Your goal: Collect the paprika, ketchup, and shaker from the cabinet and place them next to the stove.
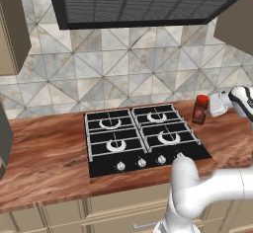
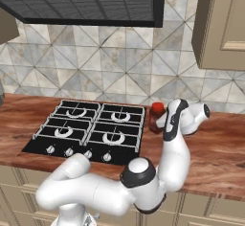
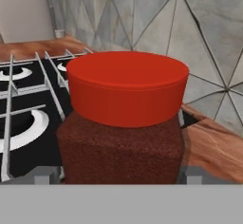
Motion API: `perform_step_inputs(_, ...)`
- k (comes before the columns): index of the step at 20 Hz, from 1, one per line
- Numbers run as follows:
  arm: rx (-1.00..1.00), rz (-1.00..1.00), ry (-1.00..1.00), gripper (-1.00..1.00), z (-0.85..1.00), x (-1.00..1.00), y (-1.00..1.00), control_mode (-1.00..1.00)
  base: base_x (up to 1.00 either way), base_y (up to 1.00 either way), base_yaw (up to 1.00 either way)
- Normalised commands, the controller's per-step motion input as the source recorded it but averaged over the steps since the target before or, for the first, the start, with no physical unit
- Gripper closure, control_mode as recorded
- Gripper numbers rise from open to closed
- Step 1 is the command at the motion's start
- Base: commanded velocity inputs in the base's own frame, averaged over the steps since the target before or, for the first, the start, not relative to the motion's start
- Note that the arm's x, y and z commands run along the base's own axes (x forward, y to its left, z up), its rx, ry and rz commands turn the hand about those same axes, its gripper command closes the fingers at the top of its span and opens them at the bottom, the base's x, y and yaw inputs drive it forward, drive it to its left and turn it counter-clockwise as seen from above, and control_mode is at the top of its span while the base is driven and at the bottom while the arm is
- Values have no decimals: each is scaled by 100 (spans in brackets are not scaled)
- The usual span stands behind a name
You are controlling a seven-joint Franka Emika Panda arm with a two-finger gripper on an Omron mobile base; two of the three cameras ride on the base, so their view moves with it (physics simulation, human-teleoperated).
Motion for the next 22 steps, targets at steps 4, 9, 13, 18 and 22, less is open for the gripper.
perform_step_inputs(4,0,0,0,100,-15,37,-3,-100,0,0,0)
perform_step_inputs(9,0,2,0,100,-21,29,-10,-100,0,0,0)
perform_step_inputs(13,0,3,0,100,-27,22,-16,-100,0,0,0)
perform_step_inputs(18,0,3,0,-100,-38,7,-12,-100,0,0,0)
perform_step_inputs(22,0,0,0,-100,-22,0,-1,-100,0,0,0)
